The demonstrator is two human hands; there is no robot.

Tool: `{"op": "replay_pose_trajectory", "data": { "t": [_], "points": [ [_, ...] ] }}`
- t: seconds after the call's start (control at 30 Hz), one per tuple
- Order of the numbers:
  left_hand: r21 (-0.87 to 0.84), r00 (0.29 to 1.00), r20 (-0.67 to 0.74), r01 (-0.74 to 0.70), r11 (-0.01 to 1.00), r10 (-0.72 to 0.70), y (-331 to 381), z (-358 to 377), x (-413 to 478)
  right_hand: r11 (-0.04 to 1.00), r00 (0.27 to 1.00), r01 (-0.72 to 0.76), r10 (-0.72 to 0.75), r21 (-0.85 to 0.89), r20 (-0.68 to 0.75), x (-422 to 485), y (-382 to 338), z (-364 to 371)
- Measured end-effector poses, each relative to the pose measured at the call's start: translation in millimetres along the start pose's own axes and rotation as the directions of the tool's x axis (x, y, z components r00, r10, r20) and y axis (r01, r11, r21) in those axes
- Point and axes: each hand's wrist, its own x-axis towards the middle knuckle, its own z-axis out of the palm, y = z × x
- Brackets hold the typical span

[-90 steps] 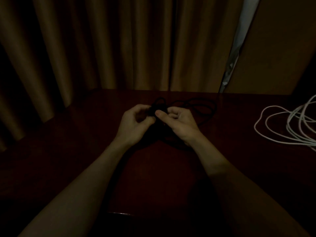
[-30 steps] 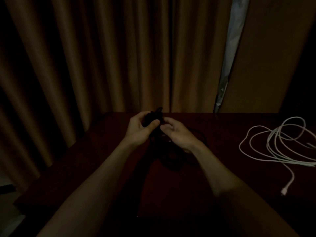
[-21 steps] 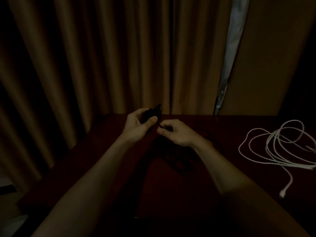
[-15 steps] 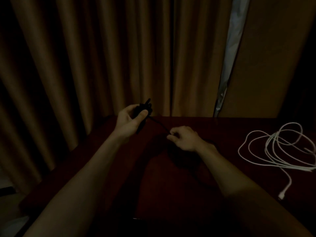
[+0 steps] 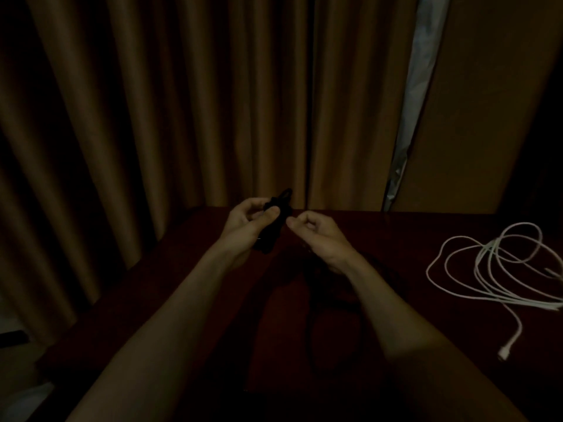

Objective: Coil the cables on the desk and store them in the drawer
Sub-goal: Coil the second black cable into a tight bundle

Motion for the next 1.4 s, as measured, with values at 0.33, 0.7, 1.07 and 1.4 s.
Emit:
{"op": "replay_pose_trajectory", "data": {
  "t": [0.33,0.7,1.07,1.4],
  "points": [
    [-0.021,0.985,0.106,0.139,0.990,-0.136,-31,15,6,0.977,0.999,-0.032,0.035,0.210,-0.010,2,23,7],
    [0.324,0.996,0.083,-0.057,0.944,0.031,-101,34,7,0.947,0.905,-0.288,0.221,-0.142,-0.363,25,63,23],
    [0.161,0.999,0.037,0.028,0.987,-0.035,-125,16,11,0.962,0.966,-0.227,0.242,0.150,-0.091,3,104,13],
    [-0.328,0.938,0.268,0.302,0.895,-0.218,-115,13,13,0.904,0.966,-0.245,0.199,0.349,0.163,4,101,-2]
  ]
}}
